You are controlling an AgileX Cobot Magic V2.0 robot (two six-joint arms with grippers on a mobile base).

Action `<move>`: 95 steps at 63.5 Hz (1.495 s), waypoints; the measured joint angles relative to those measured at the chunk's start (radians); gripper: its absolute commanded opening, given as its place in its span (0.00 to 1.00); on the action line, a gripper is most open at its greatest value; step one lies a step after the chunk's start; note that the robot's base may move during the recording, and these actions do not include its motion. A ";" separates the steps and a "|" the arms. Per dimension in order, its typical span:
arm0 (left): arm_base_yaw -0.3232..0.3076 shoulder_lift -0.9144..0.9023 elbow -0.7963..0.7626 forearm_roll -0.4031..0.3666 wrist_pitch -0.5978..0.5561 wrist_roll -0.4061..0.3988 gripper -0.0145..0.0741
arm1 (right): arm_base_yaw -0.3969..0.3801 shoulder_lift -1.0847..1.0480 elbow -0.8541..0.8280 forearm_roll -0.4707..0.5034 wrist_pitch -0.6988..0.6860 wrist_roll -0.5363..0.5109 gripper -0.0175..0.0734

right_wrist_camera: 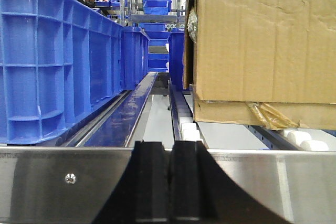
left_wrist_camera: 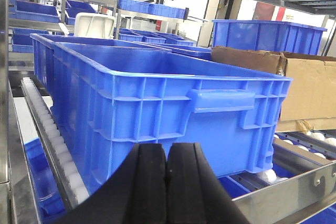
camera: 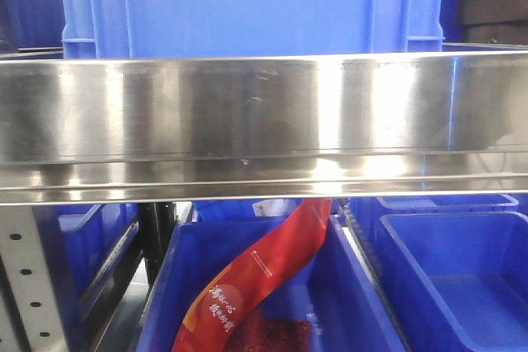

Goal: Grab block from conveyor and place in blue bin

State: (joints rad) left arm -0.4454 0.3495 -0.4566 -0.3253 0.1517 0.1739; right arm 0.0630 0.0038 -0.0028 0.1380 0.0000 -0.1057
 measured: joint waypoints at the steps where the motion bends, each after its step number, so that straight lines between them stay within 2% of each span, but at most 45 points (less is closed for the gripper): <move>1: 0.000 0.000 0.000 0.000 0.000 0.000 0.04 | 0.000 0.000 0.000 0.000 0.000 0.000 0.01; 29: 0.000 0.000 0.000 0.004 -0.009 0.000 0.04 | 0.000 0.000 0.000 0.000 0.000 0.000 0.01; 39: 0.014 0.000 0.008 0.114 -0.071 0.000 0.04 | 0.000 0.000 0.000 0.000 0.000 0.000 0.01; 48: 0.089 0.000 0.044 0.181 -0.085 0.000 0.04 | 0.000 0.000 0.000 0.000 0.000 0.000 0.01; 62: 0.167 -0.007 0.122 0.189 -0.152 -0.021 0.04 | 0.000 0.000 0.000 0.000 0.000 0.000 0.01; 66: 0.187 -0.033 0.156 0.210 -0.167 -0.078 0.04 | 0.000 0.000 0.000 0.000 0.000 0.000 0.01; 76: 0.278 -0.142 0.251 0.368 -0.174 -0.284 0.04 | 0.000 0.000 0.000 -0.001 0.000 0.000 0.01; 80: 0.322 -0.197 0.292 0.395 -0.171 -0.320 0.04 | 0.000 0.000 0.000 -0.001 0.000 0.000 0.01; 89: 0.406 -0.312 0.380 0.412 -0.168 -0.302 0.04 | 0.000 0.000 0.000 -0.001 0.000 0.000 0.01; 95: 0.447 -0.340 0.430 0.391 -0.168 -0.292 0.04 | -0.001 0.000 0.000 -0.001 0.000 0.000 0.01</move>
State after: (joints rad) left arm 0.0013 0.0095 -0.0266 0.0658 -0.0165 -0.1182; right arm 0.0624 0.0038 -0.0028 0.1373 0.0000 -0.1057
